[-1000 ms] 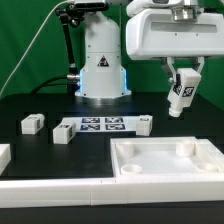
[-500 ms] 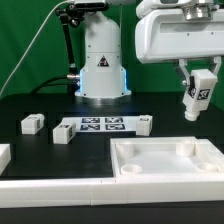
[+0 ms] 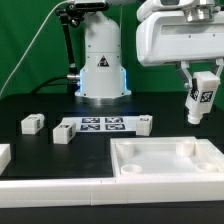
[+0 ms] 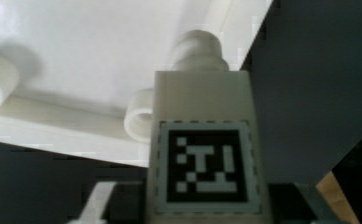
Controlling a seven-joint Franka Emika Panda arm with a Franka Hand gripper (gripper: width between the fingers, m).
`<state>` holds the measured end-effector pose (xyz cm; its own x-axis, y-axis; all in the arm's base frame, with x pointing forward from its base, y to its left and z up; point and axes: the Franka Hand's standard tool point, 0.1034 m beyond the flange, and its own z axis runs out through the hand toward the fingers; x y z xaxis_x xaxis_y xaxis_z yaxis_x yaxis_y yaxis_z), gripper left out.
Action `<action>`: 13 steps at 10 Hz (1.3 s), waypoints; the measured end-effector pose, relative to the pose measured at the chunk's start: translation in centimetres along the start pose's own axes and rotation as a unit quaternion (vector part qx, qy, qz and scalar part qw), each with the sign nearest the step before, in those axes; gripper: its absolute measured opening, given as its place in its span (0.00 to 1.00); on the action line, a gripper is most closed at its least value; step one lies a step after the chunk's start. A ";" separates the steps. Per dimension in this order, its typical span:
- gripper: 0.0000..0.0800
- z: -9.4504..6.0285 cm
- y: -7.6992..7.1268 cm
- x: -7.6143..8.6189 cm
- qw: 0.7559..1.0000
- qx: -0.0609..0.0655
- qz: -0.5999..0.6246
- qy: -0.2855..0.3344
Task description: Assemble one leg
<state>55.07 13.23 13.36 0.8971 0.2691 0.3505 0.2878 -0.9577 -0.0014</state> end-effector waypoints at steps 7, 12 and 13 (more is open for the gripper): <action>0.37 3.7 2.2 3.5 0.998 -0.005 -0.049 0.030; 0.37 4.4 2.6 3.8 0.997 -0.008 -0.052 0.053; 0.37 4.9 2.7 4.1 0.997 -0.008 -0.061 0.051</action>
Offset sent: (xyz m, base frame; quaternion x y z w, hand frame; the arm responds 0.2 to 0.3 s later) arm 0.0426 0.0000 0.0034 0.0102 0.0040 -0.0223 0.9997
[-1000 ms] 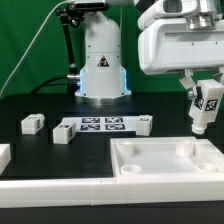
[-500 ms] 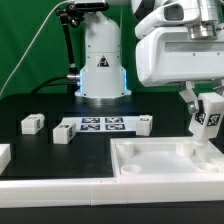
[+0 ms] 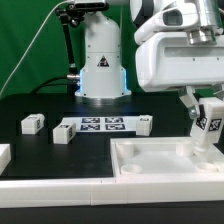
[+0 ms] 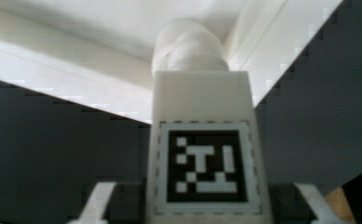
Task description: Assemble one leg
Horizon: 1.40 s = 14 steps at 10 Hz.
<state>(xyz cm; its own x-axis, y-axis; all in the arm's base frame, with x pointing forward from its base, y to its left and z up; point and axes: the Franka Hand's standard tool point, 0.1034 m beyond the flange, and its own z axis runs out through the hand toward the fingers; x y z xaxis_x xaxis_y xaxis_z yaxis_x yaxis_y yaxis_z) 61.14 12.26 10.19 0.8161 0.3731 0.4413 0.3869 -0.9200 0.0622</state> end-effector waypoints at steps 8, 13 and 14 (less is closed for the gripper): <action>0.37 2.6 0.2 0.2 1.000 -0.001 0.000 0.013; 0.47 2.4 -0.1 -0.7 0.998 -0.011 0.001 0.058; 0.47 2.4 -0.1 -0.7 0.998 -0.011 0.001 0.058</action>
Offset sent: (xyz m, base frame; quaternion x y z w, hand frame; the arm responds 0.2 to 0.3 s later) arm 0.0215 -0.0007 -0.0116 0.0003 0.0131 -0.0095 0.9999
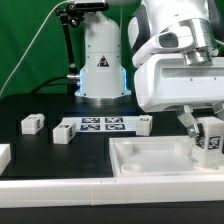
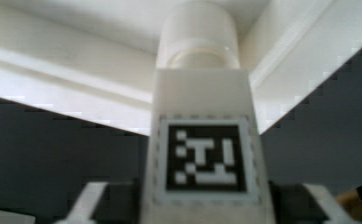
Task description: Assemble one leg
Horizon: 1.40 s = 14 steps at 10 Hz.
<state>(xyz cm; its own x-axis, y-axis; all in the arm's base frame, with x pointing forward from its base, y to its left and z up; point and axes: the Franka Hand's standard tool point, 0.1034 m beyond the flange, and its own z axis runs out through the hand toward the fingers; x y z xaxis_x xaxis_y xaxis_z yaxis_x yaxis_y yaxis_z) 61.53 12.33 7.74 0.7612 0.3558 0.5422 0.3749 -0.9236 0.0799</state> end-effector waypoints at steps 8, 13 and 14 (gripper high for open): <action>0.81 0.0 0.0 0.0 1.000 0.000 0.000 0.000; 0.81 -1.7 0.2 1.2 1.000 0.004 0.001 -0.029; 0.81 -1.5 0.3 0.7 0.999 0.007 0.002 -0.042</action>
Offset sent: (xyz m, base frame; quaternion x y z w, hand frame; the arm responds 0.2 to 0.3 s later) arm 0.0000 0.0000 0.0000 0.0000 0.0000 0.0000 1.0000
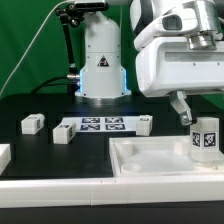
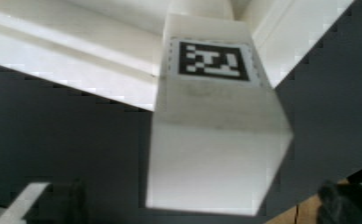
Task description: Assemble one leg
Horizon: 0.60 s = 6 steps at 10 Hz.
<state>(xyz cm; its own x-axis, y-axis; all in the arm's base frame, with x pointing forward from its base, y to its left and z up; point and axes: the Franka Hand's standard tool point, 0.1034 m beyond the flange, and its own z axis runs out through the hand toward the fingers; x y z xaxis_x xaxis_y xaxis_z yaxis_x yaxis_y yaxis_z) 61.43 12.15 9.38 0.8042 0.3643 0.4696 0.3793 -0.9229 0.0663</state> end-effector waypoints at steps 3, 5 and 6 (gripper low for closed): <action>0.81 0.4 0.2 -0.5 0.988 0.034 0.004 -0.152; 0.81 0.1 -0.6 -1.4 0.965 0.056 0.008 -0.255; 0.81 0.6 -0.3 -0.2 0.968 0.055 0.007 -0.246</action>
Offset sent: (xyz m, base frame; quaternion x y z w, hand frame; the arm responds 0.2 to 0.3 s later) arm 0.0015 -0.0054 -0.0036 0.0021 -0.1598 -0.0030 0.9871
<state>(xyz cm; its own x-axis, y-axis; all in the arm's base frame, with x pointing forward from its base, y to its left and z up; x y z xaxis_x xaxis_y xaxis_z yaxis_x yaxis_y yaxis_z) 61.42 12.39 8.70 0.9202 0.3915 -0.0085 0.3908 -0.9194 -0.0438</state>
